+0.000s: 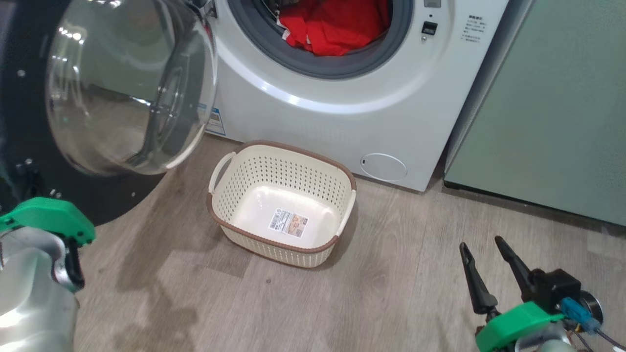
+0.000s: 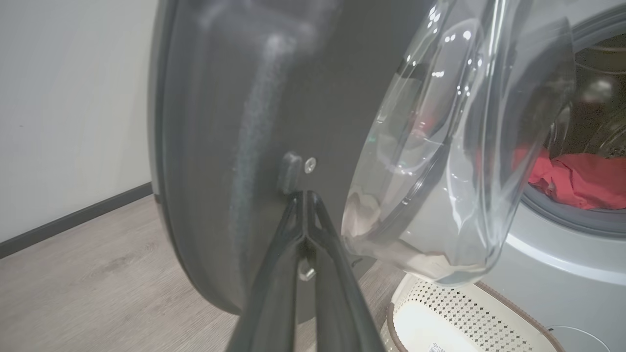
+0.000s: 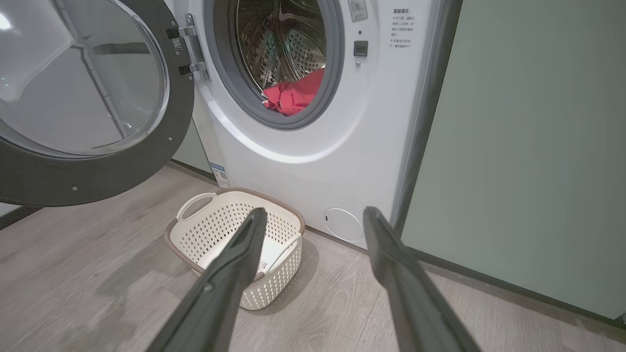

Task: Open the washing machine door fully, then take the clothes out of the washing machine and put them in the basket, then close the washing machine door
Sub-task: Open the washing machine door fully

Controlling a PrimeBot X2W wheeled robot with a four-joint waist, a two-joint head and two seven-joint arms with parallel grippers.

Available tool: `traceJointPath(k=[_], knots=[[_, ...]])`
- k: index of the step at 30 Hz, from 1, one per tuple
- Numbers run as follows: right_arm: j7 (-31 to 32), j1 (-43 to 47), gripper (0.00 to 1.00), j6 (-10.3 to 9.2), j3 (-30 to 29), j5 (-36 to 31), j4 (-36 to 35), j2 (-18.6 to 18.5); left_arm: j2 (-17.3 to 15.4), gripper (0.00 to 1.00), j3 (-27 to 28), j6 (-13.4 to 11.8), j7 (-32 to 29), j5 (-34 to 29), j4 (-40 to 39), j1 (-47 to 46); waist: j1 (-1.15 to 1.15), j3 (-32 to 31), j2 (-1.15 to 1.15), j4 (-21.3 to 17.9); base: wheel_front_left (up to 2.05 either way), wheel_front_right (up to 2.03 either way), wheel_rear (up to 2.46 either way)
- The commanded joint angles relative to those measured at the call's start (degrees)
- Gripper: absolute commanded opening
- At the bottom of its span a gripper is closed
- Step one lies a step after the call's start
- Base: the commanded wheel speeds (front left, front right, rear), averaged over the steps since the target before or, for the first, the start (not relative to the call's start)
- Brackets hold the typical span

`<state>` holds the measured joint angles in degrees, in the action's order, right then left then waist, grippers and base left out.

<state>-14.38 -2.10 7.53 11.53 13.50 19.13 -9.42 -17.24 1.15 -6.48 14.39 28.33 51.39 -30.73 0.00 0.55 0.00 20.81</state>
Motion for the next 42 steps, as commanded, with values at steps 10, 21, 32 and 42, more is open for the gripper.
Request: traceJointPath(k=[10,21,32,42], knots=[[-0.6,-4.5,1.0,-0.04,1.7,-0.5,-1.0,-1.1,-4.5,0.0,8.2,1.6,0.6,-2.4,2.4,-5.7,0.0,1.9,0.0,-2.4,0.0,0.0,0.0],[-0.6,-3.5,1.0,-0.04,0.4,-0.9,-2.0,1.1,-0.6,0.4,9.4,6.0,0.6,-8.7,-6.5,1.4,0.0,-1.4,0.0,-5.5,0.0,0.0,0.0],[-0.6,-4.0,1.0,-0.04,0.4,-1.9,-3.5,3.4,6.6,1.0,8.4,10.3,0.6,-12.7,-23.0,14.8,0.0,-2.4,0.0,-13.1,0.0,0.0,0.0],[-0.6,-3.0,1.0,-0.04,-0.3,-2.2,-4.1,4.1,9.2,1.0,10.9,12.3,0.6,-13.1,-26.6,20.9,0.0,-2.9,0.0,-19.2,0.0,0.0,0.0]])
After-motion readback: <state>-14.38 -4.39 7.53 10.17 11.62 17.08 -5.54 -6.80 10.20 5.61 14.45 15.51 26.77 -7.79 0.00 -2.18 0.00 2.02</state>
